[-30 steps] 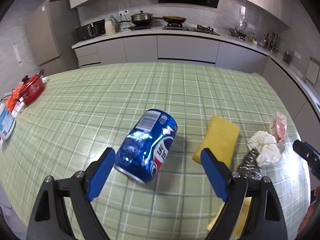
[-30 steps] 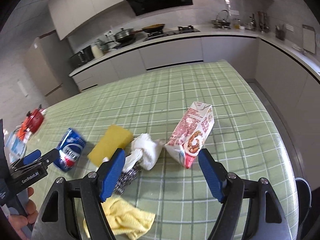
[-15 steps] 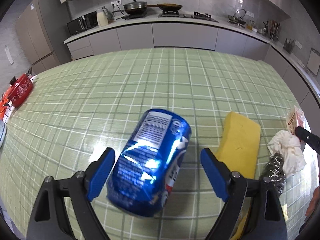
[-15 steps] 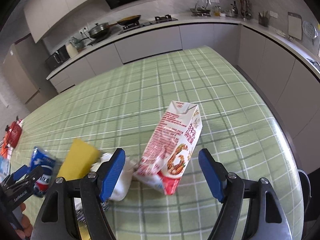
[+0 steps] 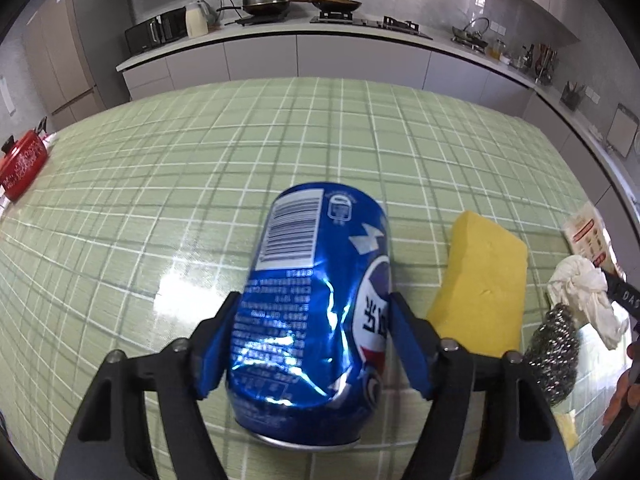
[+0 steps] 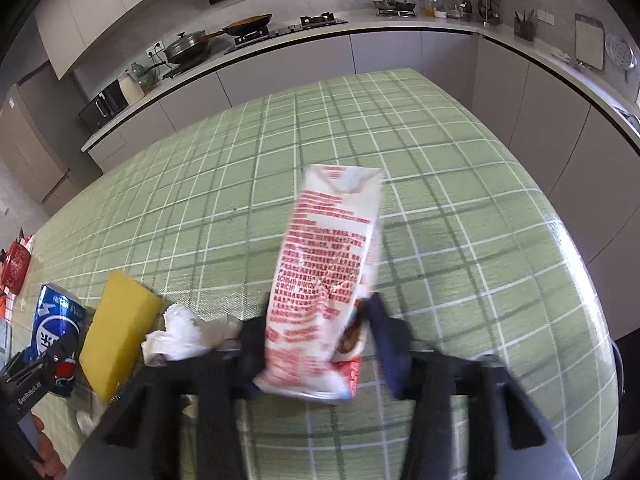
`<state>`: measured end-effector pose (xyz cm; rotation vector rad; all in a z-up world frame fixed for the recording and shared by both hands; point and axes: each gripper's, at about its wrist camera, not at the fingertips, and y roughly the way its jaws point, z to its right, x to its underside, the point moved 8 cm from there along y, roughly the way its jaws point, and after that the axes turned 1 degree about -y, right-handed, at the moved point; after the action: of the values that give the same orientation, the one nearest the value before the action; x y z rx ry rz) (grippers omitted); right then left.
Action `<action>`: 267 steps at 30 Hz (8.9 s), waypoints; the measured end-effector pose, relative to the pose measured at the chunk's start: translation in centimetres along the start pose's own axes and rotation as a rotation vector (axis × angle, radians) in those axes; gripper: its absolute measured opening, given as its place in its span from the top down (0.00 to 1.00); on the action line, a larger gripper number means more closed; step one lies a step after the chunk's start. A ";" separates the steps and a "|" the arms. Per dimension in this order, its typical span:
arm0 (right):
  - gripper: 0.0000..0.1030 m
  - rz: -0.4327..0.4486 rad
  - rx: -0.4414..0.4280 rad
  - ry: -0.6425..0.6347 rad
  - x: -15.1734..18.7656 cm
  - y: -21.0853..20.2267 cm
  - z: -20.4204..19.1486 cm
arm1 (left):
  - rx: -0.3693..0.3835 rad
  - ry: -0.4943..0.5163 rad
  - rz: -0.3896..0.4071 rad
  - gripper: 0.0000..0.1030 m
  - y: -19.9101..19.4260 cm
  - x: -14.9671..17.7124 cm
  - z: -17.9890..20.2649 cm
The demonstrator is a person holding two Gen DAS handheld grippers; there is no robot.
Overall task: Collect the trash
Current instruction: 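Grasp the blue Pepsi can with the left gripper while the right grasps the milk carton, then lift the Pepsi can and milk carton and carry both over the bucket, then open both grippers to drop the can and carton into the bucket, then move both grippers back over the table toward the sponge and tissue, then grasp the yellow sponge with the left gripper while the right grasps the white tissue, then lift the yellow sponge and white tissue and carry them over the black bucket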
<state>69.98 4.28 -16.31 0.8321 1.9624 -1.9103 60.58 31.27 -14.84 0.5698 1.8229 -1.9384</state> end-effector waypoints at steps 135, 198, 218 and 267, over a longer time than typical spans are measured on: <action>0.30 0.124 -0.335 -0.257 6.2 -15.3 2.7 | -0.123 -0.127 0.141 0.22 -12.1 5.7 8.2; 0.62 0.099 -0.216 -0.116 3.4 -9.7 0.4 | 0.149 0.000 0.122 0.44 -8.2 2.2 9.4; 0.62 0.132 -0.199 -0.073 9.0 -18.2 15.3 | 0.218 0.092 0.139 0.44 -13.7 9.3 22.6; 0.62 0.012 -0.229 -0.130 10.3 -18.3 36.0 | 0.211 0.031 0.101 0.44 -14.2 15.9 44.6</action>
<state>44.33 -28.02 -10.37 0.6383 2.0418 -1.6484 38.89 -12.81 -9.41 0.7480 1.5840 -2.0768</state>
